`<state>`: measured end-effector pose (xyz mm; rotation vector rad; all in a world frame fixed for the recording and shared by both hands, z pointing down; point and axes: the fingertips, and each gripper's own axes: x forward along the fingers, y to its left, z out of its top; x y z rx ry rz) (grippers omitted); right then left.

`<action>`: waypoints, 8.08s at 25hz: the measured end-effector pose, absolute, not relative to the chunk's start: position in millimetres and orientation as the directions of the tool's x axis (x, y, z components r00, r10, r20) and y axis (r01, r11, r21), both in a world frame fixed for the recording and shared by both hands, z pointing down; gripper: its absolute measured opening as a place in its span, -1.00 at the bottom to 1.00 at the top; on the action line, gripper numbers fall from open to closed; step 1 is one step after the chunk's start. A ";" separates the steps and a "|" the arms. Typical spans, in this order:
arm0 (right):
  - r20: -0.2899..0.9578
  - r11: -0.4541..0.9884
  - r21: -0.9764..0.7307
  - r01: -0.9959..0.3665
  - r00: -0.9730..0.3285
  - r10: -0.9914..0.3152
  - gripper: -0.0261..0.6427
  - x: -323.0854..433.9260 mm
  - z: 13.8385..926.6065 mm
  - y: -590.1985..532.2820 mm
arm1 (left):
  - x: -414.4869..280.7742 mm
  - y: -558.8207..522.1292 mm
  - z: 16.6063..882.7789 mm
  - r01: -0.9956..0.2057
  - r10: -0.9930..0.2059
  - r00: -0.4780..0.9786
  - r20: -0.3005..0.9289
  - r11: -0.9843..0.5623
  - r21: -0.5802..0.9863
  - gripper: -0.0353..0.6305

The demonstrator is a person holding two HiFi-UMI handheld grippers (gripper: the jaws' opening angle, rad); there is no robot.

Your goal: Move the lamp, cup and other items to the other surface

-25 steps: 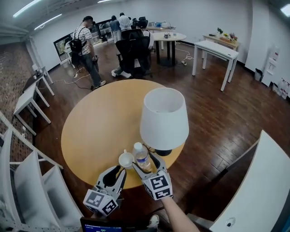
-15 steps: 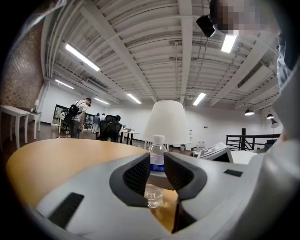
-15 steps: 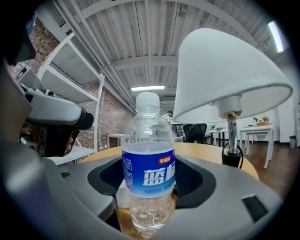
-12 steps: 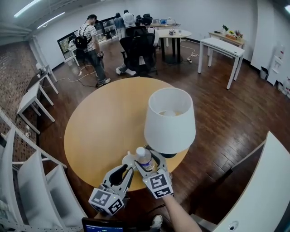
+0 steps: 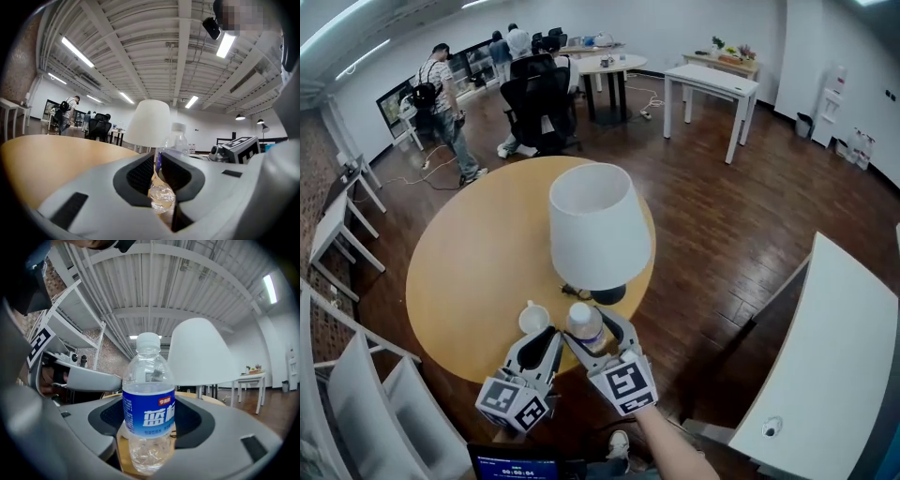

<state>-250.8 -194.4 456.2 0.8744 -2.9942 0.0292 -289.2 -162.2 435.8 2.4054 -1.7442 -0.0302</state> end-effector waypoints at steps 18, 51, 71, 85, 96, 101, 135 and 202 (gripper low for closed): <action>0.024 0.256 0.040 -0.966 -0.255 -0.967 -0.06 123.3 425.3 -136.0 | 74.8 -152.8 423.3 -0.476 -0.480 0.877 0.019 -0.864 0.166 -0.85; 0.122 -0.408 -0.019 -0.913 0.403 -0.907 0.06 483.0 497.5 55.3 | 391.5 -26.7 459.3 -0.030 -0.011 0.995 0.098 -0.981 0.191 -0.85; 0.056 -0.464 -0.015 -0.886 0.463 -0.885 0.09 438.0 462.4 91.6 | 352.5 -8.9 447.9 -0.004 0.014 0.995 0.102 -0.983 0.181 -0.85; 0.020 -0.061 0.025 -0.998 0.062 -0.998 -0.78 257.8 429.2 -25.8 | 224.8 -73.4 432.7 -0.150 -0.139 0.987 0.080 -0.975 0.161 -0.87; -0.011 0.281 0.032 -0.959 -0.282 -0.959 -0.92 105.8 397.7 -115.6 | 85.1 -148.9 421.4 -0.408 -0.401 0.913 0.081 -0.905 0.118 -0.87; -0.017 0.336 0.045 -0.941 -0.337 -0.941 -0.92 76.9 394.5 -126.4 | 59.4 -156.1 415.3 -0.446 -0.441 0.895 0.074 -0.890 0.094 -0.87; 0.002 0.747 -0.078 -0.660 -0.750 -0.662 -0.45 -154.5 444.1 -168.7 | -206.4 -171.6 437.9 -0.888 -0.891 0.453 0.021 -0.449 0.098 -0.76; 0.134 0.151 0.047 -0.987 -0.143 -0.981 0.25 144.1 488.0 -151.6 | 95.0 -156.3 465.9 -0.529 -0.524 0.849 0.072 -0.841 0.116 -0.86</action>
